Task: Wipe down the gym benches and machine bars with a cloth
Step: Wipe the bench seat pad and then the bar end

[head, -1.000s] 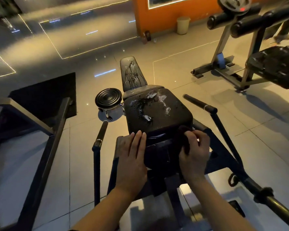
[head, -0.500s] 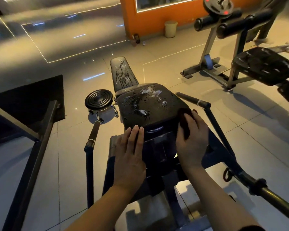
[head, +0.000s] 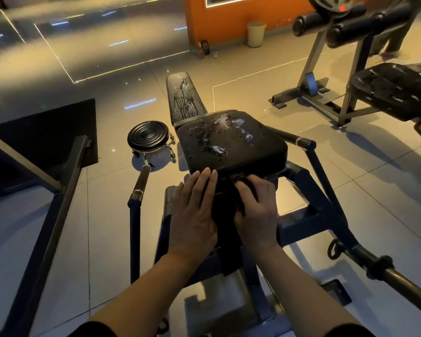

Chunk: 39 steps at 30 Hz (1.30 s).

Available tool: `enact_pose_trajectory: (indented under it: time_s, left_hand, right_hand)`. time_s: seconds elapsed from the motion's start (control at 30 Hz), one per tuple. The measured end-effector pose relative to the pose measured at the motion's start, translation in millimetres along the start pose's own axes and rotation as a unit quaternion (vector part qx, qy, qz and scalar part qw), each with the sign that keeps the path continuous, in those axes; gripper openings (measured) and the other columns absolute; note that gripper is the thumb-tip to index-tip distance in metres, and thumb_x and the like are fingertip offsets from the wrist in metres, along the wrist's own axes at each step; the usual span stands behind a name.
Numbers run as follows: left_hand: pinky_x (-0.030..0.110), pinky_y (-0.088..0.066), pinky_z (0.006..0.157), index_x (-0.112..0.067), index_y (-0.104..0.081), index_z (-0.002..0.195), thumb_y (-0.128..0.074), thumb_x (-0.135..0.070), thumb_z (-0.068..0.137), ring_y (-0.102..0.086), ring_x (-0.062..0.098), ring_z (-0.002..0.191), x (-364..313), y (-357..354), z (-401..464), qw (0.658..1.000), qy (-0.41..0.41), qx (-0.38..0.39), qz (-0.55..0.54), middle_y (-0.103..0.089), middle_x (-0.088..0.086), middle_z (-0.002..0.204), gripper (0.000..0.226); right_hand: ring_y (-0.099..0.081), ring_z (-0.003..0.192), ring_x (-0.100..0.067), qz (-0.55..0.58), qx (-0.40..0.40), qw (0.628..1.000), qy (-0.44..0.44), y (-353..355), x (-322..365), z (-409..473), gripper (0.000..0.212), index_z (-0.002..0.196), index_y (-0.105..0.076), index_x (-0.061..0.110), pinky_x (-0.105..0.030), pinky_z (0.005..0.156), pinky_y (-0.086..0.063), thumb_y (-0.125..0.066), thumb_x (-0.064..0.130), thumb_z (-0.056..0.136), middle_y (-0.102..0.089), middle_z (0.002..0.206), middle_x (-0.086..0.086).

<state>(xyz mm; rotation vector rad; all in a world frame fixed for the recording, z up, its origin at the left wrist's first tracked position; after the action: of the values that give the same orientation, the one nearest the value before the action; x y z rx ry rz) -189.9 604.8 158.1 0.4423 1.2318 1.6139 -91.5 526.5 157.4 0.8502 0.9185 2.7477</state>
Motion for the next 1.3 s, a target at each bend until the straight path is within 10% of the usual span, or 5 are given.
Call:
enact_pose_trajectory:
  time_s: [0.3,0.5,0.73,0.97,1.3]
  left_hand:
    - [0.038,-0.022,0.119,-0.011,-0.022,0.152,-0.072,-0.005,0.074,-0.018,0.018,0.147,11.1,3.0,-5.3,0.997,-0.01,-0.016,-0.07,-0.021,0.003,0.158,0.093]
    - [0.042,-0.053,0.094,-0.034,-0.005,0.152,-0.06,-0.007,0.079,-0.049,0.031,0.127,48.1,10.0,-27.3,0.987,0.081,-0.035,-0.132,-0.021,-0.001,0.158,0.095]
    - [0.032,-0.055,0.087,-0.026,-0.012,0.153,-0.062,0.007,0.078,-0.05,0.024,0.126,35.4,2.8,-22.4,0.971,0.083,-0.036,-0.221,-0.032,-0.002,0.147,0.095]
    - [0.021,-0.036,0.108,-0.042,-0.005,0.151,-0.059,0.002,0.081,-0.024,-0.006,0.138,44.9,1.2,-33.3,0.967,0.095,-0.046,-0.233,-0.023,-0.009,0.157,0.099]
    - [0.036,-0.045,0.103,-0.017,-0.016,0.153,-0.061,0.005,0.08,-0.023,-0.003,0.139,34.5,-3.4,-28.0,0.967,0.073,-0.048,-0.239,-0.018,-0.001,0.16,0.088]
  right_hand:
    - [-0.051,0.104,-0.033,0.013,-0.005,0.999,-0.036,-1.8,14.8,11.7,0.028,0.112,-0.057,0.01,-0.031,0.08,-0.049,-0.055,0.02,0.086,-0.049,0.117,-0.018]
    - [-0.047,0.112,-0.029,0.055,-0.029,0.997,-0.049,7.9,12.6,-3.4,0.041,0.114,-0.057,0.009,-0.039,0.09,-0.051,-0.067,-0.005,0.076,-0.041,0.122,-0.009]
    - [-0.047,0.108,-0.031,0.002,0.075,0.996,0.051,-30.5,31.2,-30.6,0.03,0.105,-0.067,0.003,-0.039,0.087,-0.052,-0.073,0.008,0.076,-0.052,0.12,-0.016]
    - [-0.044,0.113,-0.035,0.038,-0.039,0.994,0.091,-10.6,48.9,3.6,0.028,0.114,-0.06,0.006,-0.034,0.097,-0.039,-0.055,0.012,0.087,-0.042,0.125,-0.013]
    - [-0.04,0.122,-0.035,0.056,-0.012,0.988,0.147,-12.8,59.3,-3.3,0.03,0.113,-0.067,0.0,-0.041,0.105,-0.038,-0.056,0.018,0.092,-0.041,0.135,-0.014]
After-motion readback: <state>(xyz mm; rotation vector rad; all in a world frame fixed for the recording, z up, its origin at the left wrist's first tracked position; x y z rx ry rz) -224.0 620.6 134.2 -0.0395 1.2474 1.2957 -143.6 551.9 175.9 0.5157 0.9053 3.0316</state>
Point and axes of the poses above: each hand's wrist, its own z-axis towards the middle knuckle, its own y-axis out of the back of the hand, x = y × z, the point moved 8 cm from there along z, towards the middle knuckle
